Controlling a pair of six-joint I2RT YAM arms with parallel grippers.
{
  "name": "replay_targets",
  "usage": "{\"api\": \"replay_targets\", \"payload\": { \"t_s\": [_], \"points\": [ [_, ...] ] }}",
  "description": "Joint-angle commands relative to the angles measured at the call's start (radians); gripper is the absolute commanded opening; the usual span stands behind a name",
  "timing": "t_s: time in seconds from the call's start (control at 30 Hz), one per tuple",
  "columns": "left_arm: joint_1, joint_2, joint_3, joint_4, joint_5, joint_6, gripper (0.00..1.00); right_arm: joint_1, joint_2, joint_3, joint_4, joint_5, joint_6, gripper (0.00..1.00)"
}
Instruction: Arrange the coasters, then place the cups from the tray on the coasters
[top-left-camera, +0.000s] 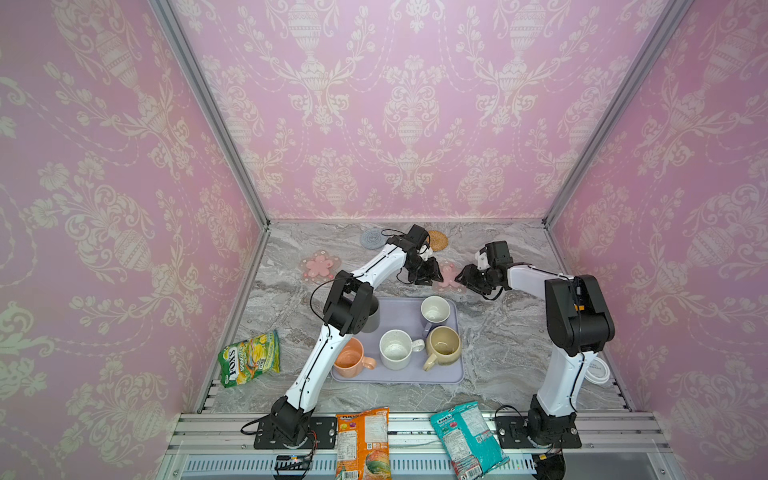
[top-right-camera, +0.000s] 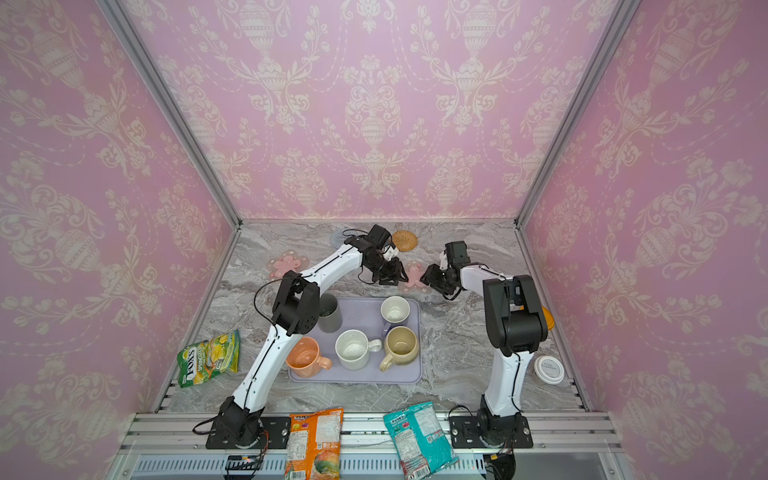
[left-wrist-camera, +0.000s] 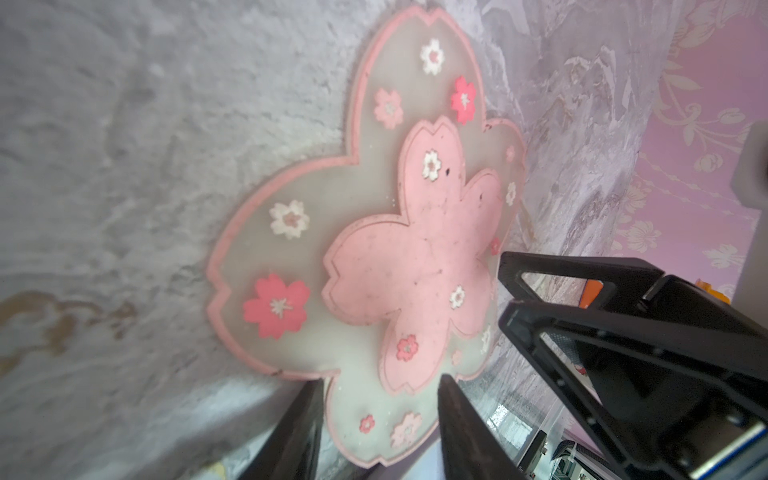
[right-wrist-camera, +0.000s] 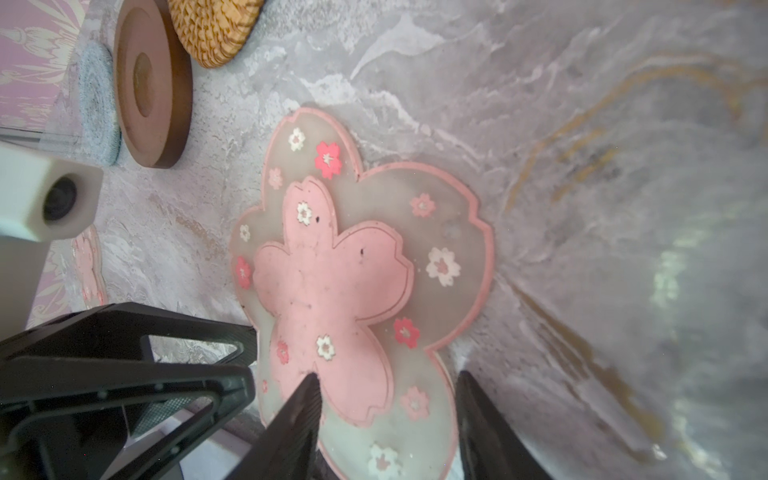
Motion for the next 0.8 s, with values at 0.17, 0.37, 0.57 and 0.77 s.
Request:
{"api": "replay_targets", "payload": {
  "t_s": [0.17, 0.37, 0.57, 0.77],
  "points": [
    [-0.008, -0.009, -0.110, 0.014, -0.051, -0.014, 0.48, -0.022, 0.066, 0.043, -0.057, -0.004, -0.023, 0.54],
    [-0.001, -0.014, -0.107, 0.019, -0.097, -0.023, 0.48, -0.034, 0.059, 0.045, -0.066, -0.006, -0.025, 0.54],
    [0.018, -0.022, -0.104, 0.018, -0.113, -0.023, 0.48, -0.031, 0.066, 0.021, -0.026, -0.045, 0.005, 0.54],
    [0.039, -0.022, -0.093, 0.009, -0.126, -0.022, 0.48, -0.016, 0.081, 0.020, 0.031, -0.075, 0.051, 0.54]
  ]
}}
